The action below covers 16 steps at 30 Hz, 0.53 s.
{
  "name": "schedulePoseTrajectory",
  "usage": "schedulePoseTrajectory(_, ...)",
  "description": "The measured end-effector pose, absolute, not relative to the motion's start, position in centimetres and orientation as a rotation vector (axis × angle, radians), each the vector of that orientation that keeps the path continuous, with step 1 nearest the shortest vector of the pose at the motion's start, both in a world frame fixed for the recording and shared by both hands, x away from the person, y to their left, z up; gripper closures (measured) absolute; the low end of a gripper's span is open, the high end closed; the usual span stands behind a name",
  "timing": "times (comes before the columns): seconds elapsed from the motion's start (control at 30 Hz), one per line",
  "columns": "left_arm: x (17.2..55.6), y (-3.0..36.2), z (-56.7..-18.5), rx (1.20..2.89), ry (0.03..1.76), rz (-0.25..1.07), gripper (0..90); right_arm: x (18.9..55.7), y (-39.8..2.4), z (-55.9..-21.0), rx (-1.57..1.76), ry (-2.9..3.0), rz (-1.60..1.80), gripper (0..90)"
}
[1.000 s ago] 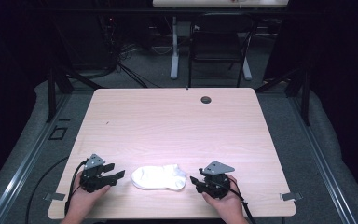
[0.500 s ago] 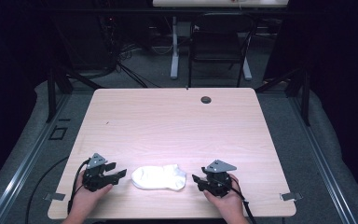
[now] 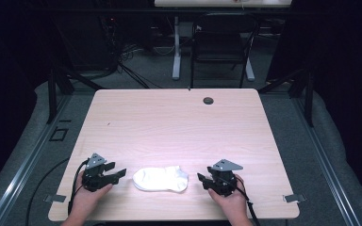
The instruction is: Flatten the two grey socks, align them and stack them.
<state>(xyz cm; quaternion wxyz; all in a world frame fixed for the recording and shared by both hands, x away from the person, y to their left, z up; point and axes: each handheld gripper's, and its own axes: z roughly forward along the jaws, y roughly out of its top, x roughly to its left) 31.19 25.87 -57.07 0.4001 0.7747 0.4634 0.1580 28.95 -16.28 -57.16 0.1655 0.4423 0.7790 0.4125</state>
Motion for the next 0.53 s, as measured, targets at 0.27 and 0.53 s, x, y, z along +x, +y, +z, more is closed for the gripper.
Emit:
schedulePoseTrajectory(0.27,31.28,25.72,-56.98,1.961,1.157,0.411,39.7,29.09,-16.58,-57.22,1.273,2.229,1.18,50.2)
schedulePoseTrajectory(0.53,31.01,25.5,-56.72,1.948,1.14,0.399,39.9,29.0,-16.61,-57.11,1.277,2.23,1.195,50.1)
